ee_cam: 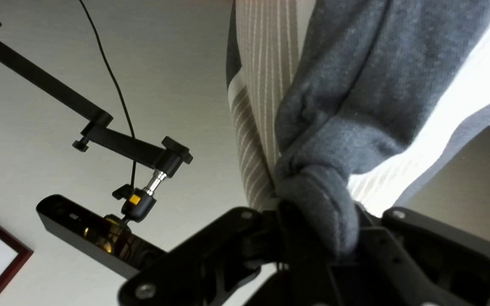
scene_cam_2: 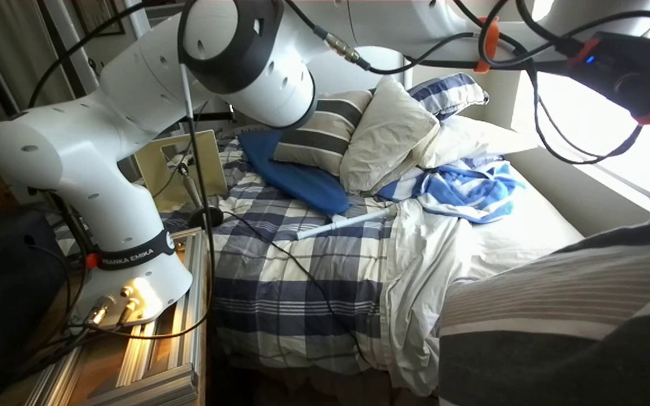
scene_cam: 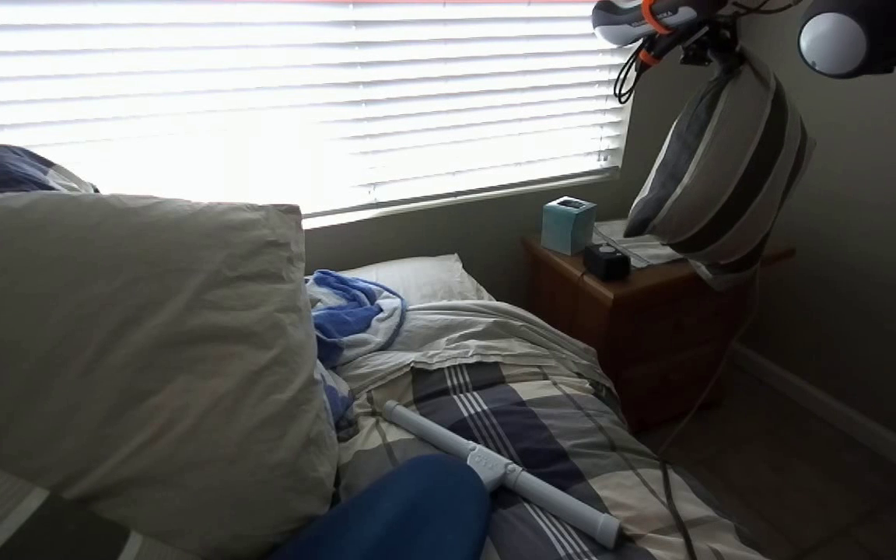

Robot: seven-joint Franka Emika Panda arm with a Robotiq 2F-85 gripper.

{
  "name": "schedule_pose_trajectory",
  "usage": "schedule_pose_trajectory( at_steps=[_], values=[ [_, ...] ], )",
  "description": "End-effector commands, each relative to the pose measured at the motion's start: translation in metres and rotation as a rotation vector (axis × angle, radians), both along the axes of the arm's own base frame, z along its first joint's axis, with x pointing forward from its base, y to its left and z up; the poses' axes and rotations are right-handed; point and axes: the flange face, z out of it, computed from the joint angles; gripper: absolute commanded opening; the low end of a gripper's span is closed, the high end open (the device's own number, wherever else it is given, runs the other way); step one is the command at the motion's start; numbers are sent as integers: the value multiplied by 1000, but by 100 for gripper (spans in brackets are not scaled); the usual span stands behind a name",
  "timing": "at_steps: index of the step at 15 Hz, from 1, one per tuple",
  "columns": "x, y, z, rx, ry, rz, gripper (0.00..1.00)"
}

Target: Put one striped pillow on the nightstand.

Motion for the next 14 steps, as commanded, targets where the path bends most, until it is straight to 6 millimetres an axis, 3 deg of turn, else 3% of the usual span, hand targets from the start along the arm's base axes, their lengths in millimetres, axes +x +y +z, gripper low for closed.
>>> schedule_pose_trajectory(
  at_steps=[1, 14],
  values=[
    [3, -2, -3, 8, -66, 2, 3],
    [18, -22, 4, -14, -513, -66, 3]
  ],
)
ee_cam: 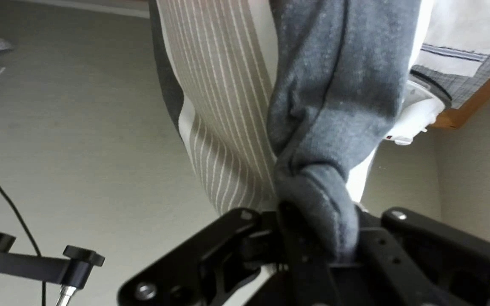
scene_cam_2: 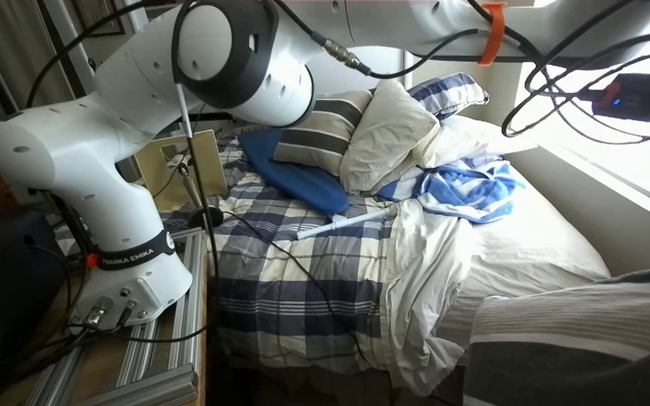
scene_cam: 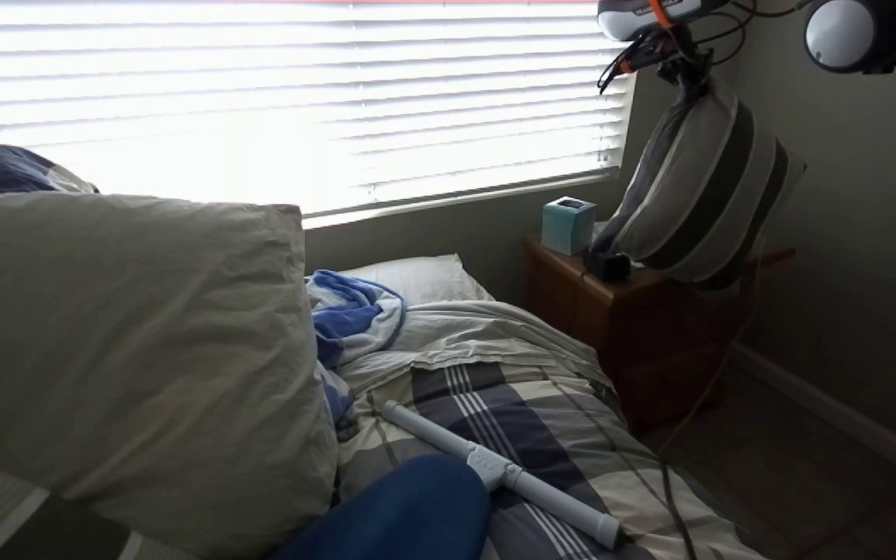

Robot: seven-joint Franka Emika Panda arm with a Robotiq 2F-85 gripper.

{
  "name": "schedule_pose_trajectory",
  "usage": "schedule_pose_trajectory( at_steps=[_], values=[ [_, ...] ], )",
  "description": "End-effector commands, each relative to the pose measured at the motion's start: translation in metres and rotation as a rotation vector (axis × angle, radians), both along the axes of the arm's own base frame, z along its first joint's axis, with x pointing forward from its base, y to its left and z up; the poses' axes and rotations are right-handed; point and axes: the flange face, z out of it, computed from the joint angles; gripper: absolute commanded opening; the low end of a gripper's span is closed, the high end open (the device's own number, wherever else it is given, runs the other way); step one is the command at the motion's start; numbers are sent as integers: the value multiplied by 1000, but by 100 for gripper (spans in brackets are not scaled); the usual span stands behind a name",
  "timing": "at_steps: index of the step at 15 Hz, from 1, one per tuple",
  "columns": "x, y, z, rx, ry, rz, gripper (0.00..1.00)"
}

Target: Put one striped pillow on the nightstand.

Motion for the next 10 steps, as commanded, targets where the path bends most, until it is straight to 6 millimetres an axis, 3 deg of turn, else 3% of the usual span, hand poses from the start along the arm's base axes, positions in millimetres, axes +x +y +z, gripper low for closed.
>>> schedule_pose_trajectory(
  at_steps=[1, 7, 8, 10],
  values=[
    [-2, -7, 23, 27, -167, -44, 3],
    [-3, -4, 35, 155, -371, -152, 3],
    [2, -2, 10, 118, -276, -117, 11],
    [0, -4, 16, 141, -312, -133, 11]
  ],
)
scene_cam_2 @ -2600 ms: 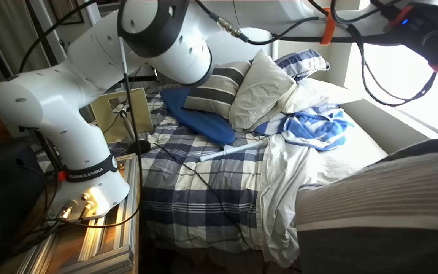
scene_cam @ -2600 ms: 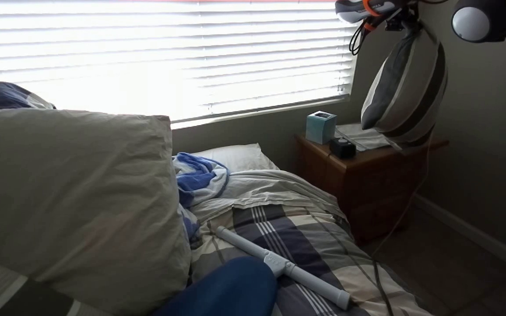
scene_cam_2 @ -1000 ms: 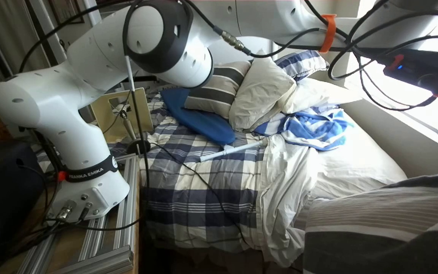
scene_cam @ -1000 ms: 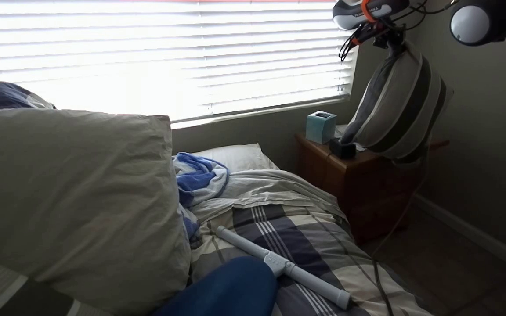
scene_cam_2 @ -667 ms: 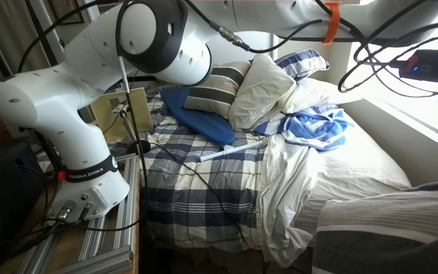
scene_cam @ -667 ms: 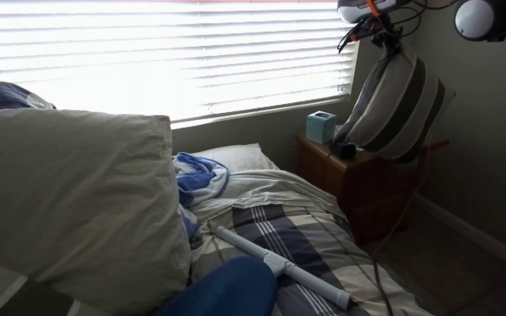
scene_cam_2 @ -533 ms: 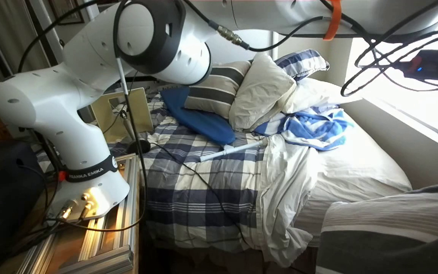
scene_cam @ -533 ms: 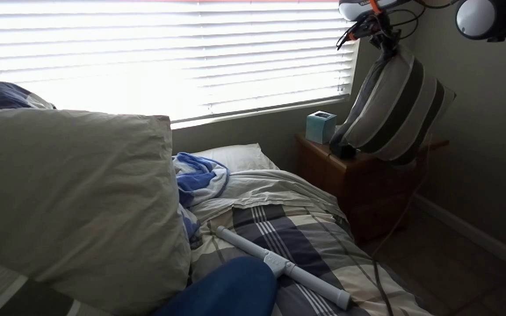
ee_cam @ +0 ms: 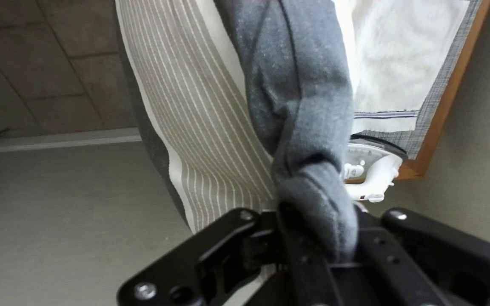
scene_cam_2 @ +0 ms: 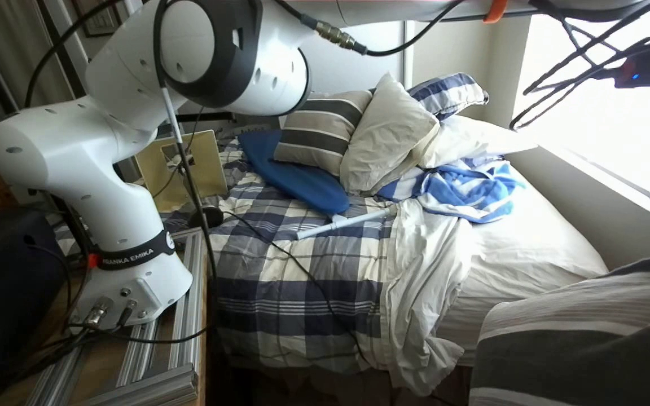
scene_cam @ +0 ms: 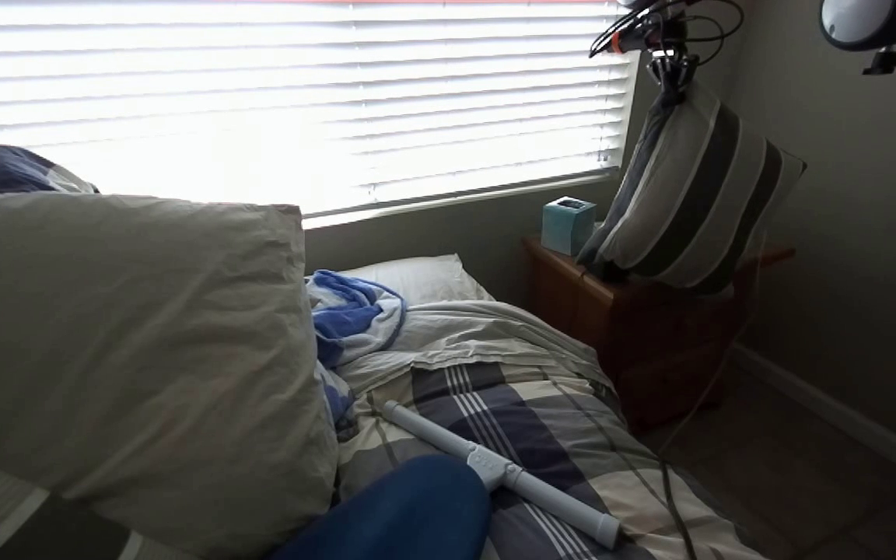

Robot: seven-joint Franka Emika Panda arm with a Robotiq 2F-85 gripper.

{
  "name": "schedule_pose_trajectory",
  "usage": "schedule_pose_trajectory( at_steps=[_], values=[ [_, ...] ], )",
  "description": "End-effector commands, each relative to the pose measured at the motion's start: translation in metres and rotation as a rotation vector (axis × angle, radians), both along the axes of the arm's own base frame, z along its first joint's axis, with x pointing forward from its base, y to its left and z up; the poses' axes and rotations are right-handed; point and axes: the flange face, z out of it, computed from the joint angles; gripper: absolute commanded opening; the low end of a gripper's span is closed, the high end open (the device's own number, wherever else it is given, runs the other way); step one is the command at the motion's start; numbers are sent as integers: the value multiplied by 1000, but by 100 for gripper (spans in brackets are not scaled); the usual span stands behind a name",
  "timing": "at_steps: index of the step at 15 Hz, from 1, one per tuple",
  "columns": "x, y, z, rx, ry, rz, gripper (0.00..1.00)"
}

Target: Put one striped pillow on the nightstand.

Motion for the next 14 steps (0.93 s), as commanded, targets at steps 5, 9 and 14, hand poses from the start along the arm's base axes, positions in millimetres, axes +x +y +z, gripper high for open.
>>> schedule_pose_trajectory(
  at_steps=[5, 9, 14],
  values=[
    [-1, -1, 1, 8, -8, -6, 11],
    [20, -6, -6, -43, -171, 17, 3],
    [47, -1, -13, -50, -362, 78, 3]
  ],
)
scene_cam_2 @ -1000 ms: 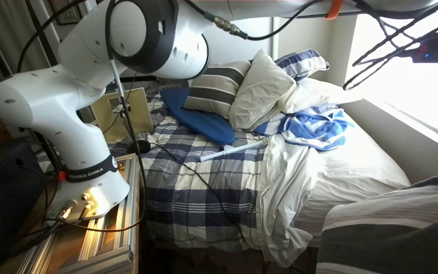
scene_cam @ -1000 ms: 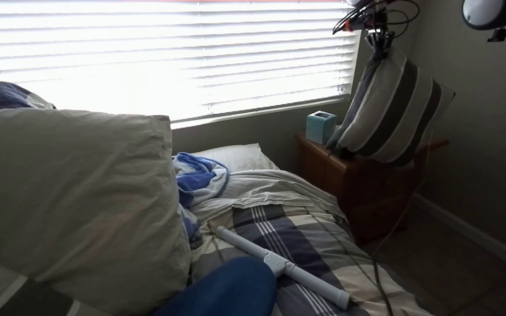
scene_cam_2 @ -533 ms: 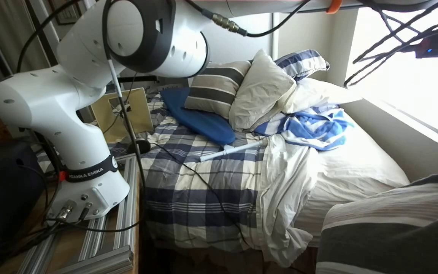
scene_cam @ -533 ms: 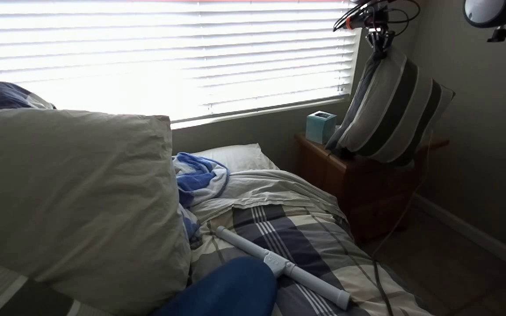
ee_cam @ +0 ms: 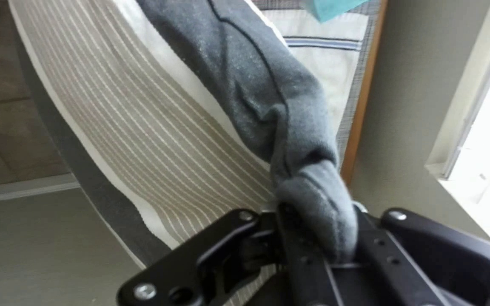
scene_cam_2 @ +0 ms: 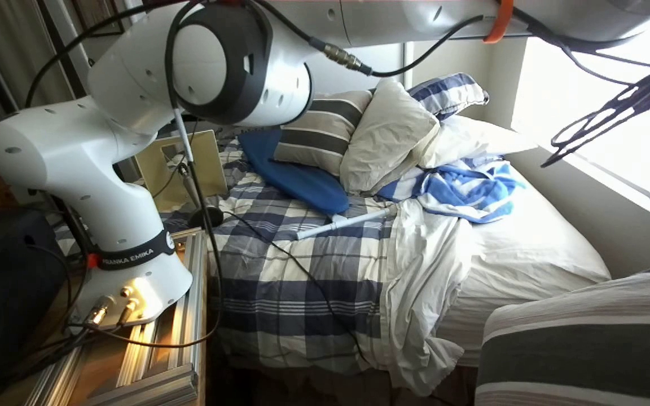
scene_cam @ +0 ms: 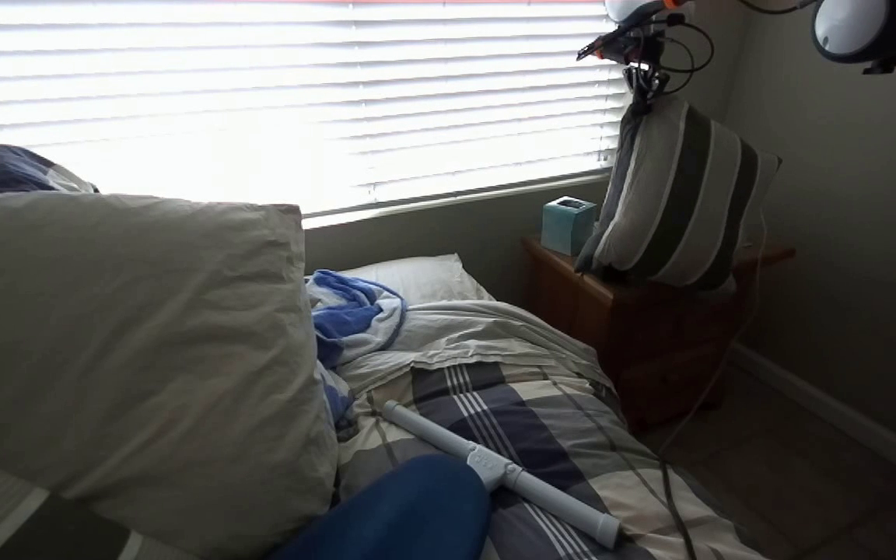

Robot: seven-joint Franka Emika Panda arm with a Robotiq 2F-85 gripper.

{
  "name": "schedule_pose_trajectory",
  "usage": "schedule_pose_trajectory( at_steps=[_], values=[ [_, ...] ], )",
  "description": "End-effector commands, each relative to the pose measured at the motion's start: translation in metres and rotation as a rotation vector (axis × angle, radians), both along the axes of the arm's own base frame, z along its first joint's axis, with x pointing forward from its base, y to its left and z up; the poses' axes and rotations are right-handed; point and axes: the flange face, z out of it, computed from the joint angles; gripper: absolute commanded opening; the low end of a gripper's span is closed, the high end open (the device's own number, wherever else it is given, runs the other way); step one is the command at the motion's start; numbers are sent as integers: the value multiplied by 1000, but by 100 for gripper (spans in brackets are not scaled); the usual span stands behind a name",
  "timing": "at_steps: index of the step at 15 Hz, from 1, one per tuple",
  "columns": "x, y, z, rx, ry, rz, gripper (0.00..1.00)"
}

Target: Put one striped pillow on the nightstand.

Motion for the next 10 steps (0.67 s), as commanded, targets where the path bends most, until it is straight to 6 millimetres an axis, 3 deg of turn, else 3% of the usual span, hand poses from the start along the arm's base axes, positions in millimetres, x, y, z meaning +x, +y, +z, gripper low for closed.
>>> schedule_pose_trajectory(
  at_steps=[1, 8, 9, 10],
  values=[
    [14, -3, 9, -9, -187, 14, 3],
    [19, -24, -4, -31, -405, 8, 3],
    [19, -27, -4, -28, -432, -2, 36],
    [19, -29, -4, -28, -460, -8, 37]
  ],
)
